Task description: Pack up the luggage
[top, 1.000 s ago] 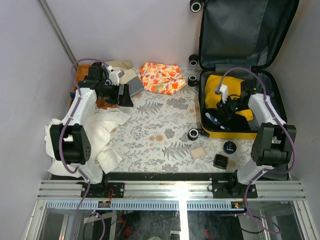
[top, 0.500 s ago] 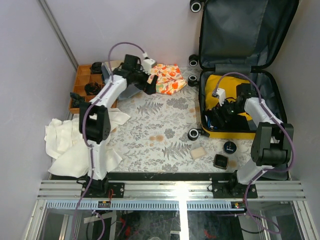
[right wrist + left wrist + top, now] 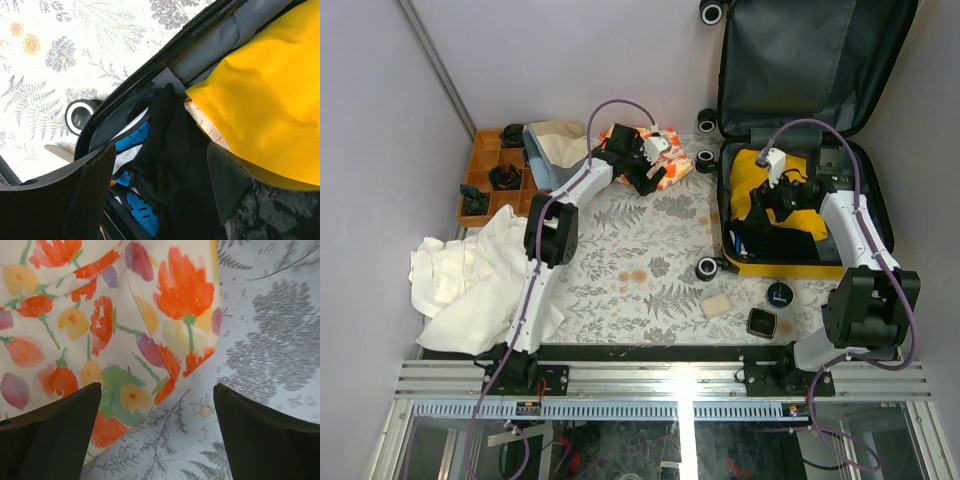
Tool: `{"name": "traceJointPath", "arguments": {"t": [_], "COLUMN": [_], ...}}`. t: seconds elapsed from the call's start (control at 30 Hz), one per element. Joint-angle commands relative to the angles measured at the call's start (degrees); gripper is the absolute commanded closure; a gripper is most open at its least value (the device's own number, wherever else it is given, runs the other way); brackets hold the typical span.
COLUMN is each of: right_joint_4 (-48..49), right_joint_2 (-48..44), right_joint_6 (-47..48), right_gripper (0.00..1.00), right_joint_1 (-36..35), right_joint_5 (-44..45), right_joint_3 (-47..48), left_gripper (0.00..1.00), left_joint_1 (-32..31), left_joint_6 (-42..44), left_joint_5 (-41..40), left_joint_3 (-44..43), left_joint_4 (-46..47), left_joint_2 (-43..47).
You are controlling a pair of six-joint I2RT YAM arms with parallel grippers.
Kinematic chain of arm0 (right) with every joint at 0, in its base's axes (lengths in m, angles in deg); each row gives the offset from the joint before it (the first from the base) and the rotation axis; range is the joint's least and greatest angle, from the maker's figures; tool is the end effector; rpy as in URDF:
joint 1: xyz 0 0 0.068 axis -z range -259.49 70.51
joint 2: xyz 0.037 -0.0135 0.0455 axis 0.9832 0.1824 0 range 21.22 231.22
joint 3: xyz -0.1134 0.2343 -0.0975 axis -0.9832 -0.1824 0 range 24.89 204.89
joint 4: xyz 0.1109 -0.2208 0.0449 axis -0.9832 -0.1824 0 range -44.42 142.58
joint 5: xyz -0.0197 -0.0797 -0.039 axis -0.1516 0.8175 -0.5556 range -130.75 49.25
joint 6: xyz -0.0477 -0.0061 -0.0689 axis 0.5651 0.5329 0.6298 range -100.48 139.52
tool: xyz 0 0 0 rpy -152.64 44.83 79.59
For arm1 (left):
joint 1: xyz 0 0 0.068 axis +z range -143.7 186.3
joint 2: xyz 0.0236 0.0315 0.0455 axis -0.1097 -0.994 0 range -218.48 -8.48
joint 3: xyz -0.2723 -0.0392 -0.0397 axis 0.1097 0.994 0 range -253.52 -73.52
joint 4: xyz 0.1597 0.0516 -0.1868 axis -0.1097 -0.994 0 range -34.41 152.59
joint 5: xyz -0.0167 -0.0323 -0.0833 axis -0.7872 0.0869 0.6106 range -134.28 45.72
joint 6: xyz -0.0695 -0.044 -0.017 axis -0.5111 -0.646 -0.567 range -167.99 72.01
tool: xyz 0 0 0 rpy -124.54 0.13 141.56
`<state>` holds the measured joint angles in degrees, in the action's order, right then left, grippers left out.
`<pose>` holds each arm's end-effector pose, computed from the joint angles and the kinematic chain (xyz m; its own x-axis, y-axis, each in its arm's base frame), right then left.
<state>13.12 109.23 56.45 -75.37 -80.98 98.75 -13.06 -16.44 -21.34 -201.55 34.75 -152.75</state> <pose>0.3319 0.0238 0.2789 -0.4452 -0.4278 -0.7866 -0.7439 0.6656 0.0590 0.5394 -0.2200 0.1643 -0.2613 0.6026 -0.7540 0.8287 0.5406 0.1449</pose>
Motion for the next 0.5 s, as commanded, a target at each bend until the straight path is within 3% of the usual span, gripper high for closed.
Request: {"name": "traceJointPath", "arguments": {"t": [0.0,0.07,0.17,0.33,0.4,0.47], "right_joint_4": [0.7,0.54,0.43,0.14,0.09,0.17], "right_joint_2": [-1.79,-1.66,-1.47,-0.59,-0.13,0.24], "right_joint_6": [-3.24,-3.24,-3.06,-3.59,-3.88,-4.16], "right_gripper": [0.2,0.19,0.19,0.19,0.19,0.19], "right_joint_1": [0.19,0.19,0.19,0.19,0.14,0.19], "right_joint_5": [-1.64,-1.38,-1.08,-1.09,-1.06,-1.18], "right_joint_3": [2.92,3.2,3.6,5.59,6.74,7.68], "left_gripper": [0.11,0.18,0.39,0.88,0.98,1.0], "left_joint_1": [-0.73,-1.16,-1.83,-4.32,-6.2,-8.01], "left_joint_6": [6.03,7.75,9.52,10.2,10.1,8.33], "left_joint_5": [-3.71,-4.86,-5.5,-3.25,-3.95,-4.47], "left_joint_3": [-2.51,-2.57,-2.48,2.4,9.12,15.48], "left_joint_4": [6.69,7.19,7.22,5.21,5.07,5.0], "left_joint_2": [-2.92,-3.96,-4.77,-0.97,2.71,7.63]}}
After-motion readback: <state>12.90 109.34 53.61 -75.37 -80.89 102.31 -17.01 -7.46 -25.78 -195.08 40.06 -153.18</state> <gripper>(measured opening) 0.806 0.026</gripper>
